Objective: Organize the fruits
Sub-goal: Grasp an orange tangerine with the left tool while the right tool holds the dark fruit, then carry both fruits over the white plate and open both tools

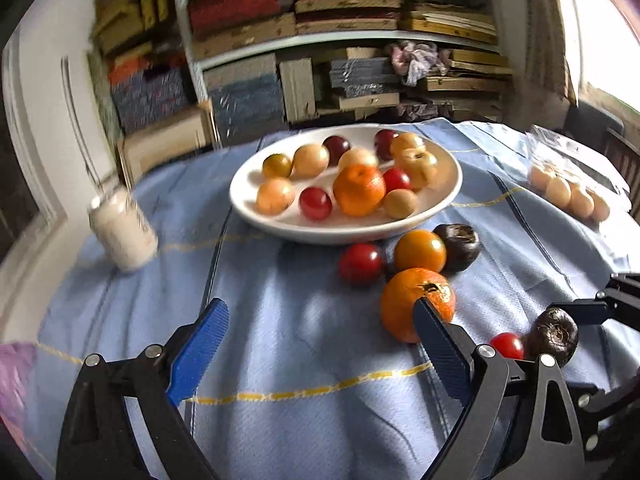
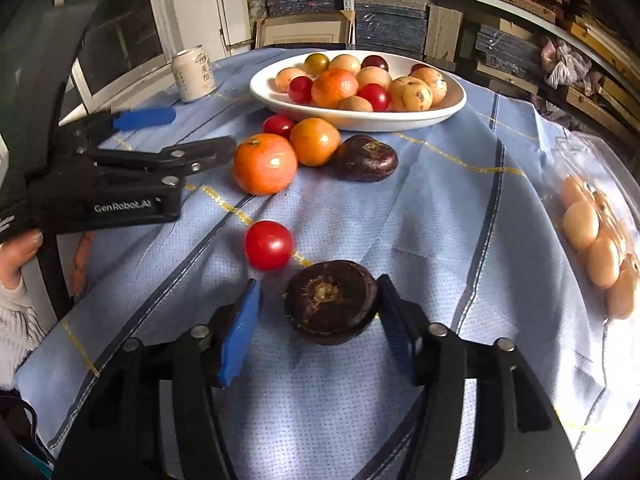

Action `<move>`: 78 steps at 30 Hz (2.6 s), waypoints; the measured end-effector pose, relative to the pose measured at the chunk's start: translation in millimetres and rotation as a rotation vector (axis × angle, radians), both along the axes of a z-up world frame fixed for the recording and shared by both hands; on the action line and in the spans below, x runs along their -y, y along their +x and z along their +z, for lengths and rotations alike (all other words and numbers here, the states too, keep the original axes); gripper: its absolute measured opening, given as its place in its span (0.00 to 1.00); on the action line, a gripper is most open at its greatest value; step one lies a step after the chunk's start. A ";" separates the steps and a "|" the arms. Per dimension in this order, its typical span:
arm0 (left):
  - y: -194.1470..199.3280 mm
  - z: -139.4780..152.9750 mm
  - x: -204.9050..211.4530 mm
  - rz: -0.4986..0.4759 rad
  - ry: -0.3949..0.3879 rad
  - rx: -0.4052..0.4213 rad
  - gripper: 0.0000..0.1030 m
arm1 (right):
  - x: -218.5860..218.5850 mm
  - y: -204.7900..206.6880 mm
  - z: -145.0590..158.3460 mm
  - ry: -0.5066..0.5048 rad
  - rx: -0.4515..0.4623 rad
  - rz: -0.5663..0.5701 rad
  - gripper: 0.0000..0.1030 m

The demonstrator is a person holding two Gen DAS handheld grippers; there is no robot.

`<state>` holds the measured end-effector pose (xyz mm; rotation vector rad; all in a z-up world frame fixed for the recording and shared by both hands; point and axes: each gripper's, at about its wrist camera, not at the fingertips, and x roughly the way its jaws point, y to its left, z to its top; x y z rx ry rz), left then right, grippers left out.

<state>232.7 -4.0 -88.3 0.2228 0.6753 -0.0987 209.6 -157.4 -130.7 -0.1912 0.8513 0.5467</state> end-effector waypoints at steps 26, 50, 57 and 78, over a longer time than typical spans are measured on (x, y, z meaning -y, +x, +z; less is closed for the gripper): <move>18.1 -15.2 20.8 -0.117 -0.114 -0.136 0.71 | -1.7 1.8 -2.1 -0.004 -0.001 0.019 0.67; 8.7 -7.6 9.7 -0.139 -0.171 -0.111 0.45 | 3.8 -0.3 1.4 0.016 0.008 -0.002 0.43; 7.0 -6.3 9.7 -0.140 -0.172 -0.100 0.45 | 10.0 -5.5 5.4 0.042 0.033 -0.010 0.43; 138.7 66.8 -42.5 0.022 -0.293 -0.080 0.45 | -13.0 116.1 121.2 0.162 0.246 -0.096 0.42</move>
